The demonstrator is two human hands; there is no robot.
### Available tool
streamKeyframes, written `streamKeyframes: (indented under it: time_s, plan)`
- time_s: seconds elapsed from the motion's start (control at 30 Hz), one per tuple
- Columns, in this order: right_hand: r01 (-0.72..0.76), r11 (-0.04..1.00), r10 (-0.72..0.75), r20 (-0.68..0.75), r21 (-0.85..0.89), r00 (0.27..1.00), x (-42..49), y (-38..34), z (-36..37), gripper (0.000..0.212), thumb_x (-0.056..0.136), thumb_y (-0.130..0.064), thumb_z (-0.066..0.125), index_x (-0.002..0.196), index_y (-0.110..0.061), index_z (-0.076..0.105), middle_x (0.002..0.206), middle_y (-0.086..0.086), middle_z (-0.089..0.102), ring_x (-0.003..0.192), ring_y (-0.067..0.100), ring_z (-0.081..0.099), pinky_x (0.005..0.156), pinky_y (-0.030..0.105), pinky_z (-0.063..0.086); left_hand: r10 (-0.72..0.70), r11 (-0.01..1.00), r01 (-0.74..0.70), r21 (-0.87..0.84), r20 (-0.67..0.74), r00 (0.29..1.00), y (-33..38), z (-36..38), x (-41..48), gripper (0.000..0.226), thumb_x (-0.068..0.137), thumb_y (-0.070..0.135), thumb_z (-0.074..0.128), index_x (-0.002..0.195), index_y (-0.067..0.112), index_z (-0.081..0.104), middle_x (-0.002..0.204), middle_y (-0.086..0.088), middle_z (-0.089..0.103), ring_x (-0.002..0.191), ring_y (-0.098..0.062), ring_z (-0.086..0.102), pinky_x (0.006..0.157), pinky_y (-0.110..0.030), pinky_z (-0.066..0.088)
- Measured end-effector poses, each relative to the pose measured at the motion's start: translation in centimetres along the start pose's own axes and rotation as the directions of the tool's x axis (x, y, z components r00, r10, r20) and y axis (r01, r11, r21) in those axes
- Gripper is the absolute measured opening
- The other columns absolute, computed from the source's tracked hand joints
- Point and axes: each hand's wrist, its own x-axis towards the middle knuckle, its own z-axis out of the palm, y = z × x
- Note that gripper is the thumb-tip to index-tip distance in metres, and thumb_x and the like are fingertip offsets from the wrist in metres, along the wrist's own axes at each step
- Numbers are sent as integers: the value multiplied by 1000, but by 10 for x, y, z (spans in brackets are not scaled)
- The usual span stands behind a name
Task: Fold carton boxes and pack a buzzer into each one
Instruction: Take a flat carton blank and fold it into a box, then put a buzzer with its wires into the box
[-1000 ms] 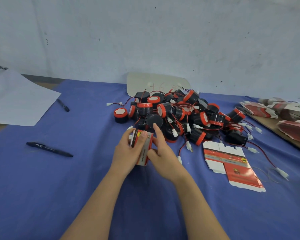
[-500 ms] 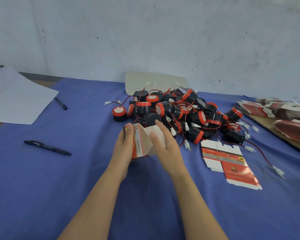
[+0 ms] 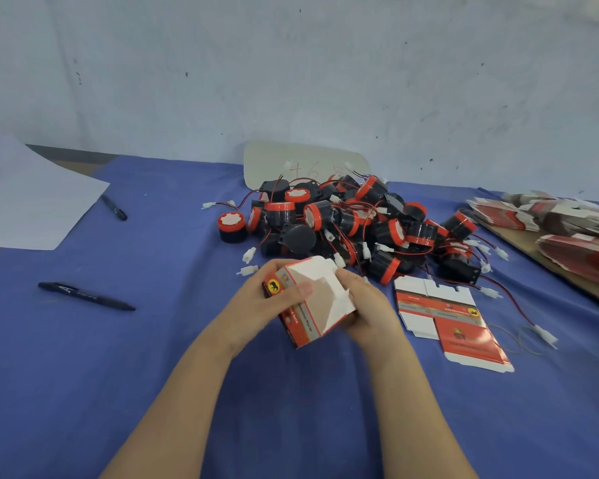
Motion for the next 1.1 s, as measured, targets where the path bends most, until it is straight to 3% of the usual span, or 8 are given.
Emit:
streamKeyframes:
  time_s: [0.13, 0.27, 0.47, 0.57, 0.67, 0.8, 0.97, 1.1]
  plan:
    - [322, 752, -431, -59, -575, 900, 3, -6, -10, 25, 92, -25, 60, 70, -13, 61, 65, -5, 54, 60, 7, 47, 46, 11, 36, -6, 952, -2, 306, 25, 1000, -6, -13, 0, 30, 81, 32, 73, 109, 37, 63, 102, 20, 67, 95, 6, 61, 75, -11, 47]
    - [356, 692, -414, 60, -628, 908, 4, -1, -1, 39, 95, -29, 55, 62, -11, 45, 59, 0, 39, 58, 15, 35, 51, 24, 31, -17, 936, -2, 352, 52, 998, -11, -8, 1, 26, 92, 26, 61, 106, 48, 58, 102, 32, 63, 93, 15, 56, 70, -4, 44]
    - [374, 615, -623, -137, -694, 770, 6, 2, 3, 14, 97, -21, 49, 103, -21, 61, 98, -4, 62, 81, 9, 54, 64, 18, 39, 37, 967, 75, 244, -426, 904, -11, 4, 8, 43, 101, 48, 20, 112, 34, 60, 107, 8, 65, 91, -2, 58, 71, -18, 40]
    - [352, 548, -622, -89, -759, 778, 7, 0, 11, 26, 99, -14, 42, 117, -17, 60, 112, 0, 63, 88, 12, 54, 71, 22, 39, 124, 958, 82, 274, -655, 745, -14, 2, 8, 44, 101, 49, 17, 120, 27, 49, 114, 4, 60, 101, -15, 58, 86, -29, 45]
    - [434, 432, -592, 115, -790, 798, 12, 0, 31, 34, 99, -8, 39, 127, -15, 56, 129, 4, 58, 109, 20, 55, 87, 30, 44, 164, 926, 151, 345, -729, 664, -17, 1, 11, 36, 103, 41, 20, 116, 16, 43, 115, -7, 60, 103, -25, 53, 105, -45, 27]
    - [456, 181, -423, 350, -871, 836, 35, -1, 59, 55, 97, 0, 37, 148, -19, 30, 160, 0, 13, 146, 25, 9, 114, 29, 14, 145, 928, 186, 322, -773, 618, -21, -3, 11, 35, 102, 39, 23, 120, 15, 40, 117, -10, 61, 110, -30, 53, 105, -44, 22]
    - [275, -62, -346, 279, -960, 896, 54, 16, 74, 70, 97, -20, 47, 153, -23, 6, 152, 11, 21, 139, 37, 17, 116, 42, 16, 86, 950, 203, 237, -824, 559, -23, -8, 14, 39, 102, 39, 23, 124, 13, 41, 124, -10, 58, 115, -30, 50, 104, -45, 23]
    - [126, -77, -502, 147, -989, 852, 55, 25, 83, 67, 92, -25, 54, 150, -20, 20, 136, 16, 33, 124, 34, 32, 109, 41, 25, 114, 949, 185, 255, -825, 554, -23, -5, 13, 39, 102, 37, 25, 125, 11, 43, 125, -9, 57, 114, -32, 50, 102, -46, 25]
